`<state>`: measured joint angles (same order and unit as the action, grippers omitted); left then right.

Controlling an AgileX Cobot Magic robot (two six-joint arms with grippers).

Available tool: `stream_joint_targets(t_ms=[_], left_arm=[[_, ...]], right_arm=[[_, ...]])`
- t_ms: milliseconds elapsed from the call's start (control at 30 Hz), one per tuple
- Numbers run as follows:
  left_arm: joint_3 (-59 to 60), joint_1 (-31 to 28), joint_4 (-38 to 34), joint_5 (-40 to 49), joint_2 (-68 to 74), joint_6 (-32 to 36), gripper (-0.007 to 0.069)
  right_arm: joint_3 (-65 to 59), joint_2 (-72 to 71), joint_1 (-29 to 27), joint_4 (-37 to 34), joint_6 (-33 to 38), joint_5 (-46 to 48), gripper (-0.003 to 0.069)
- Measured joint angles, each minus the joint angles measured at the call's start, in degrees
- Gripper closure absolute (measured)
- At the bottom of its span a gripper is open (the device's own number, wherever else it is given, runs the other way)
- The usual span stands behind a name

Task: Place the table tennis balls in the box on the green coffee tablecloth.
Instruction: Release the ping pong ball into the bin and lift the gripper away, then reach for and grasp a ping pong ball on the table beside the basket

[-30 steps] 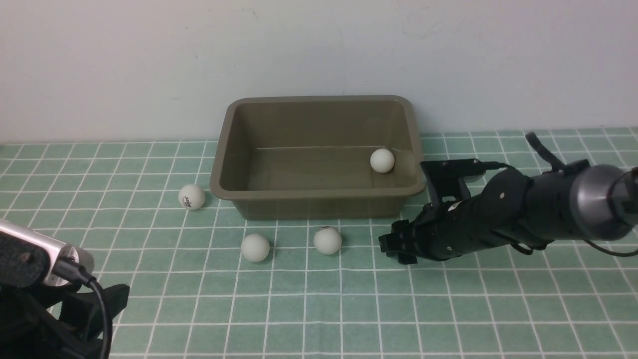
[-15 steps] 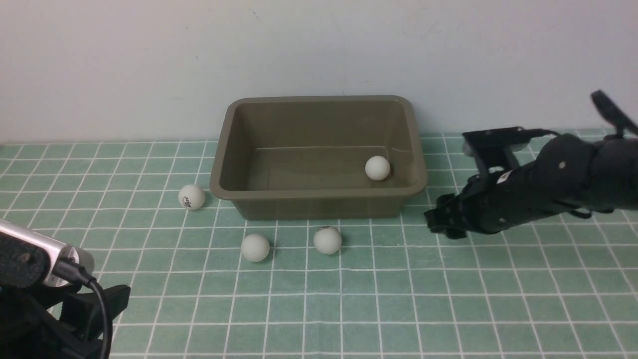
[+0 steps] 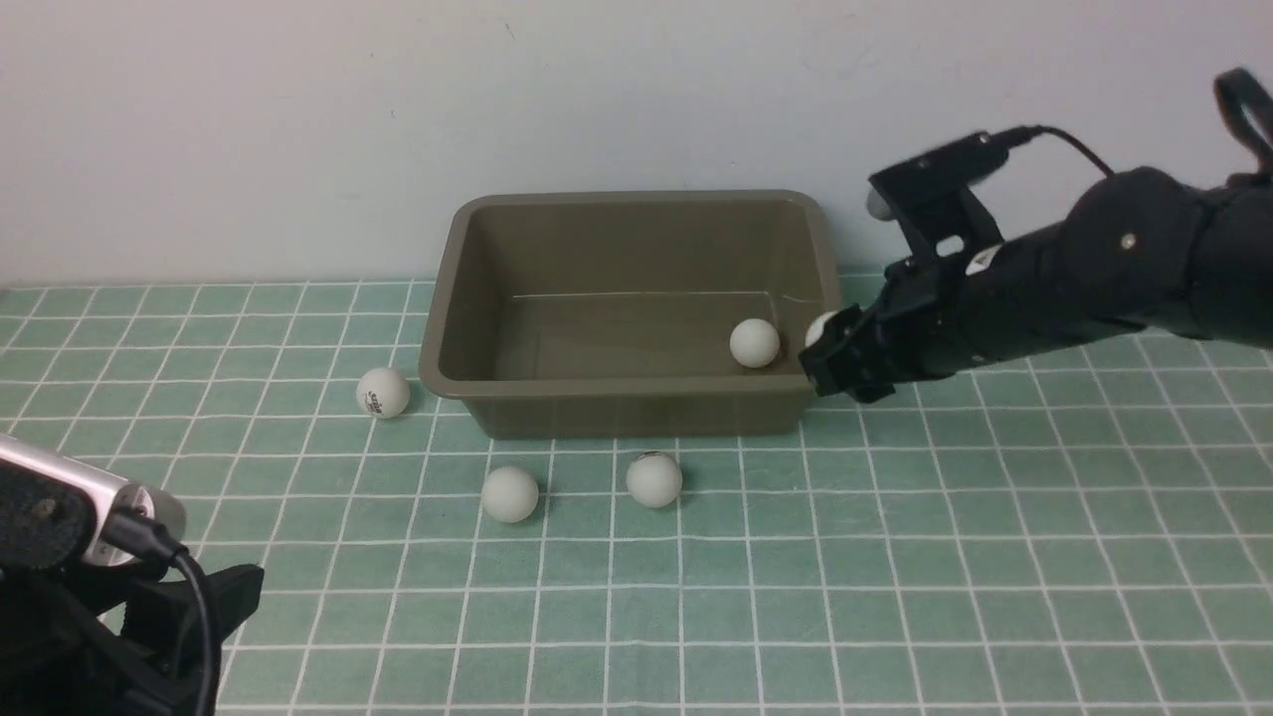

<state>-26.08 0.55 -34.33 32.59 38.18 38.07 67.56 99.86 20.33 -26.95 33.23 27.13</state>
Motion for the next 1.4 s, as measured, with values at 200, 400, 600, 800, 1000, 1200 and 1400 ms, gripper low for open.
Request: stream_joint_targets(t_ms=[200, 400, 600, 800, 1000, 1200, 1400], left_arm=[[0.00, 0.00, 0.00, 0.05, 0.00, 0.00, 0.0218], [0.00, 0.00, 0.00, 0.05, 0.00, 0.00, 0.0218], [0.00, 0.00, 0.00, 0.05, 0.00, 0.00, 0.0218], [0.00, 0.00, 0.00, 0.05, 0.00, 0.00, 0.0218], [0.00, 0.00, -0.05, 0.10, 0.00, 0.00, 0.0218], [0.00, 0.00, -0.92, 0.10, 0.00, 0.00, 0.0218], [0.00, 0.00, -2.43, -0.16, 0.00, -0.26, 0.0218]], right_arm=[[5.17, 0.10, 2.26, -1.23, 0.77, -0.05, 0.0298], [10.61, 6.38, 2.20, -2.19, 1.32, -1.28, 0.0298], [17.53, 15.20, 2.20, -2.20, 4.78, 1.13, 0.0298], [19.35, 16.60, 2.20, -2.20, 7.84, 2.90, 0.0235], [20.55, 14.77, 1.78, -2.03, 8.36, 5.42, 0.0139], [20.68, 4.94, 0.06, -0.16, 5.17, 17.70, 0.0159], [20.86, -3.68, -0.01, 2.53, 2.01, 23.93, 0.0197]])
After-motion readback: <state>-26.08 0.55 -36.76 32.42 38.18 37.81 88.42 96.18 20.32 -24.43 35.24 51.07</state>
